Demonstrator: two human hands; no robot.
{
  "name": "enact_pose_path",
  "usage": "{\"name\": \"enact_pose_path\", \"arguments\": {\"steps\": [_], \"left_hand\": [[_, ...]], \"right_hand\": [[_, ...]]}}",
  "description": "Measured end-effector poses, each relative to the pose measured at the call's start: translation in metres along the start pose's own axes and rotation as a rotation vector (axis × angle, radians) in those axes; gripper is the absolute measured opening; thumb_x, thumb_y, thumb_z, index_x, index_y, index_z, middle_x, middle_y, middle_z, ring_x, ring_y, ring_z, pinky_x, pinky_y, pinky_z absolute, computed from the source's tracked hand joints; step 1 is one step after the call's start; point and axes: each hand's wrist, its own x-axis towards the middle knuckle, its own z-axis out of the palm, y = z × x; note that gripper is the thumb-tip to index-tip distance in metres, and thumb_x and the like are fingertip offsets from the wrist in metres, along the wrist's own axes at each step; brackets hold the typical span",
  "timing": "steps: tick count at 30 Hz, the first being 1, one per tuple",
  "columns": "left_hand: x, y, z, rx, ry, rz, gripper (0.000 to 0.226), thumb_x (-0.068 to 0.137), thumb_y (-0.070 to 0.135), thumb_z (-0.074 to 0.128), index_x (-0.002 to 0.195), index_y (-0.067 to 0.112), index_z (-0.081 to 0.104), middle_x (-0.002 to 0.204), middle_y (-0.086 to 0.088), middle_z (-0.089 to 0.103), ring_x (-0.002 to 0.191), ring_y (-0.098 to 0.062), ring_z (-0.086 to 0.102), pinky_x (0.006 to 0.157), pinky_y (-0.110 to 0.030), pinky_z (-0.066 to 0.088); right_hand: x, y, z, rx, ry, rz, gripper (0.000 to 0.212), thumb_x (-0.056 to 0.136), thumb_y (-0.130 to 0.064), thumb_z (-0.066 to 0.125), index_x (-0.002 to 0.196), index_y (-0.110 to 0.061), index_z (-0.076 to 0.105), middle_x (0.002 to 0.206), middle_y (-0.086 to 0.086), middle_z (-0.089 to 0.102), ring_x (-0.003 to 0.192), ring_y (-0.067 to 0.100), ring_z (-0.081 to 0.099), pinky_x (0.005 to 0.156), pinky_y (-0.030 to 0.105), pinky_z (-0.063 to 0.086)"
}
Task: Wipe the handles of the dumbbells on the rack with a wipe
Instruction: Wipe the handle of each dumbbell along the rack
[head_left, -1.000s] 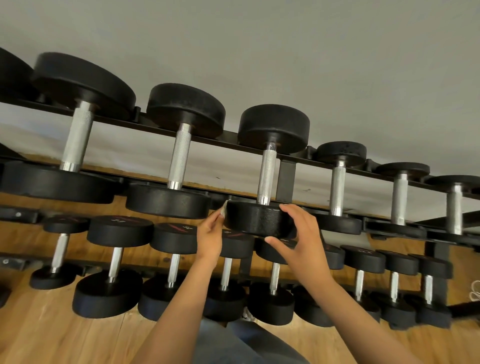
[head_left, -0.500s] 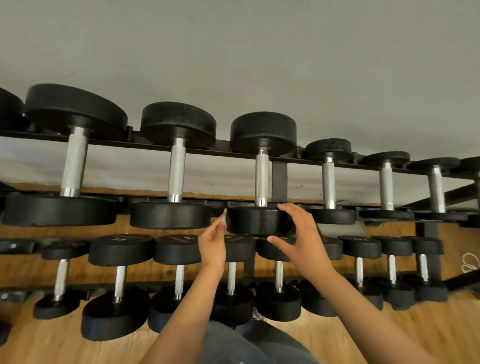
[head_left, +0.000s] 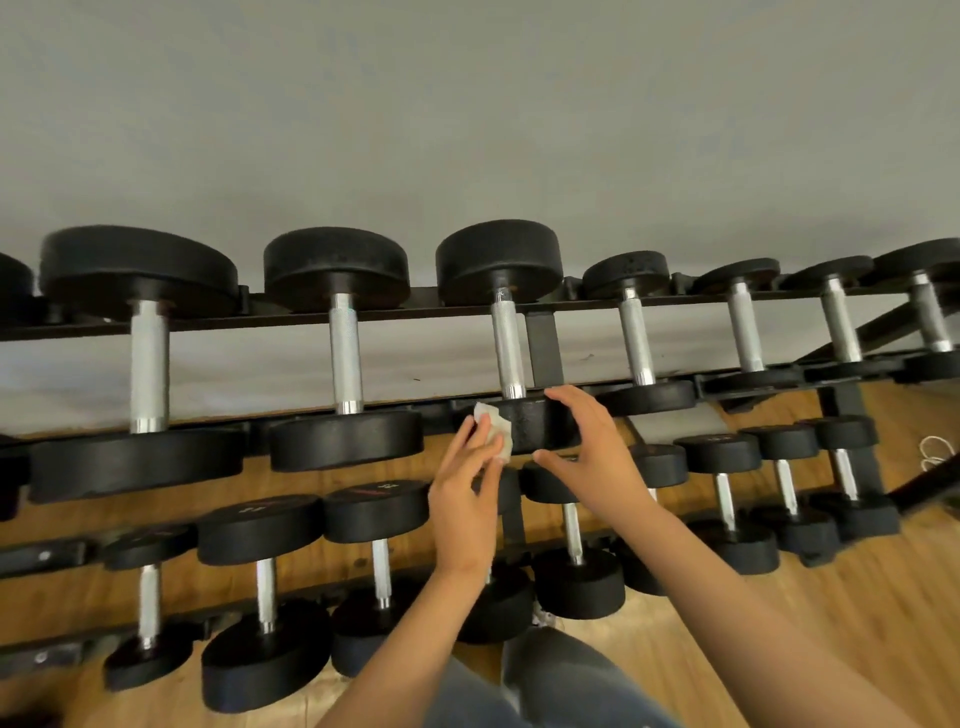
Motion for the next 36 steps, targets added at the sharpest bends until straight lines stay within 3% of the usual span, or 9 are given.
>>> {"name": "enact_pose_path", "arguments": {"steps": [5, 9, 13, 15, 17, 21, 28, 32, 36], "left_hand": [[0.023, 0.003, 0.013, 0.159, -0.152, 0.083, 0.026, 0.09, 0.009, 0.064, 0.112, 0.021, 0.071, 0.149, 0.001, 0.044, 0.144, -0.005, 0.027, 0.117, -0.035, 0.031], [0.025, 0.021, 0.019, 0.193, -0.157, 0.13, 0.03, 0.091, 0.006, 0.063, 0.117, 0.019, 0.07, 0.145, 0.001, 0.044, 0.133, 0.013, 0.032, 0.109, -0.01, 0.031], [0.034, 0.031, 0.036, 0.301, -0.194, 0.204, 0.032, 0.089, 0.007, 0.066, 0.116, 0.024, 0.069, 0.13, 0.007, 0.053, 0.123, 0.011, 0.041, 0.108, -0.01, 0.032], [0.043, 0.044, 0.054, 0.304, -0.209, 0.213, 0.032, 0.088, 0.006, 0.068, 0.11, 0.029, 0.069, 0.116, 0.012, 0.059, 0.114, 0.014, 0.046, 0.1, -0.005, 0.034], [0.045, 0.063, 0.079, 0.233, -0.216, 0.17, 0.031, 0.088, 0.008, 0.067, 0.106, 0.033, 0.069, 0.108, 0.017, 0.063, 0.109, 0.005, 0.054, 0.097, -0.009, 0.04], [0.037, 0.087, 0.136, 0.091, -0.191, 0.091, 0.028, 0.086, 0.005, 0.067, 0.1, 0.029, 0.073, 0.108, 0.016, 0.066, 0.108, -0.005, 0.06, 0.095, -0.017, 0.046], [0.029, 0.095, 0.198, -0.013, -0.179, -0.099, 0.028, 0.086, 0.002, 0.068, 0.092, 0.029, 0.071, 0.096, 0.01, 0.067, 0.096, -0.006, 0.065, 0.085, -0.024, 0.054], [0.031, 0.086, 0.209, 0.019, -0.202, -0.149, 0.024, 0.086, 0.002, 0.068, 0.094, 0.025, 0.071, 0.102, 0.008, 0.068, 0.104, -0.008, 0.064, 0.092, -0.032, 0.054], [0.042, 0.082, 0.223, 0.08, -0.207, -0.037, 0.023, 0.082, -0.003, 0.07, 0.087, 0.018, 0.065, 0.099, 0.01, 0.066, 0.105, -0.008, 0.062, 0.094, -0.029, 0.052]], "right_hand": [[0.0, -0.002, -0.001, 0.054, 0.023, -0.035, 0.064, 0.076, -0.01, 0.079, 0.132, -0.016, 0.049, 0.127, -0.013, 0.044, 0.12, -0.004, 0.033, 0.098, -0.001, 0.021], [0.002, 0.007, -0.006, 0.111, -0.021, -0.069, 0.064, 0.077, -0.009, 0.077, 0.133, -0.021, 0.049, 0.133, -0.011, 0.048, 0.127, 0.003, 0.038, 0.107, 0.01, 0.026], [0.007, 0.025, -0.025, 0.28, -0.136, -0.063, 0.06, 0.084, -0.007, 0.07, 0.131, -0.034, 0.044, 0.131, -0.018, 0.047, 0.125, -0.004, 0.04, 0.108, 0.012, 0.03], [0.008, 0.041, -0.039, 0.424, -0.124, -0.009, 0.054, 0.087, -0.005, 0.067, 0.129, -0.033, 0.047, 0.127, -0.018, 0.05, 0.121, -0.004, 0.046, 0.106, 0.02, 0.038], [0.008, 0.061, -0.057, 0.572, -0.098, 0.01, 0.05, 0.088, -0.002, 0.065, 0.13, -0.026, 0.051, 0.127, -0.013, 0.054, 0.12, 0.001, 0.052, 0.103, 0.025, 0.044], [0.014, 0.107, -0.096, 0.684, -0.091, 0.021, 0.045, 0.087, -0.007, 0.068, 0.128, -0.023, 0.057, 0.124, -0.006, 0.062, 0.112, 0.006, 0.059, 0.095, 0.025, 0.05], [0.029, 0.165, -0.128, 0.582, -0.082, -0.048, 0.025, 0.082, -0.011, 0.075, 0.096, -0.028, 0.065, 0.1, -0.008, 0.066, 0.095, 0.007, 0.064, 0.086, 0.027, 0.054], [0.032, 0.182, -0.121, 0.304, 0.048, -0.198, 0.027, 0.08, -0.016, 0.076, 0.104, -0.024, 0.066, 0.107, -0.017, 0.06, 0.106, 0.001, 0.053, 0.092, 0.017, 0.044], [0.034, 0.185, -0.114, 0.122, 0.203, -0.277, 0.032, 0.077, -0.007, 0.076, 0.105, -0.021, 0.066, 0.108, -0.011, 0.061, 0.11, 0.006, 0.05, 0.097, 0.022, 0.041]]}}
